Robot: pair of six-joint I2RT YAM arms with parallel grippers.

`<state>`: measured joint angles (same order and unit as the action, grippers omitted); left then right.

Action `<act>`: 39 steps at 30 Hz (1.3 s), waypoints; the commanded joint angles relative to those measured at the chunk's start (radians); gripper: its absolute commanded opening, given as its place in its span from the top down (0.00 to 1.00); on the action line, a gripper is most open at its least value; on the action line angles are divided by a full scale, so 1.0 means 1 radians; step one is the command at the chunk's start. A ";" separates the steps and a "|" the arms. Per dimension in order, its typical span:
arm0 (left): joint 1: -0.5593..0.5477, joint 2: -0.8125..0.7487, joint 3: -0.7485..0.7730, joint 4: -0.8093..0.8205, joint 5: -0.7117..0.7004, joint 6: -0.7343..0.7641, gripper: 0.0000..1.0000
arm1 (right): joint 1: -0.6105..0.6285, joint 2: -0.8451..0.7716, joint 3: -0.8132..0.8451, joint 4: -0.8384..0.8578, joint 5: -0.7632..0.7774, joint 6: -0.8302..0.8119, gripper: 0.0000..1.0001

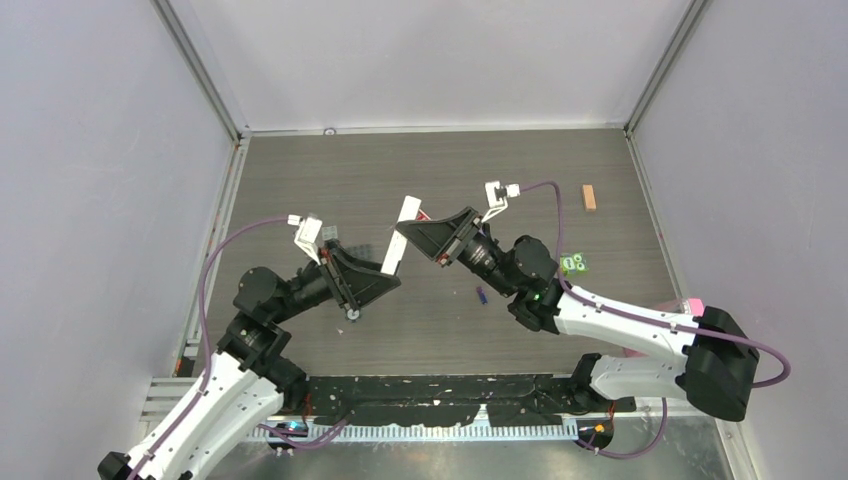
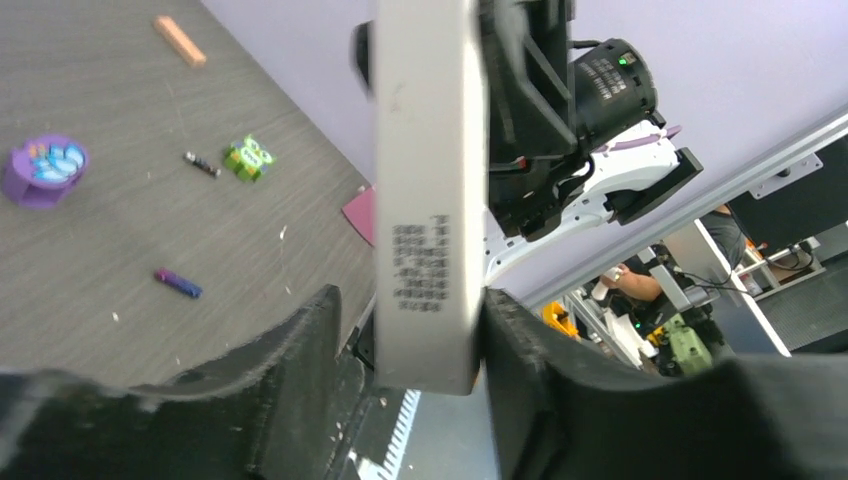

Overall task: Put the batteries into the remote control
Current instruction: Pick up the remote control from the center of the board.

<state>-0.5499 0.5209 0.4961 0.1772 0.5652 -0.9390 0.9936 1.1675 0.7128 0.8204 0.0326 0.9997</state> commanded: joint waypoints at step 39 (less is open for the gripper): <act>-0.004 0.000 0.557 -0.906 0.109 1.269 1.00 | -0.032 -0.101 0.717 -1.329 -0.631 -1.214 0.04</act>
<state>-0.5545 0.5026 1.0203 -0.7250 0.6720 0.2668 0.9581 1.0420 1.3224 -0.4408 -0.5125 -0.0132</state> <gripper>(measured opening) 0.348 0.955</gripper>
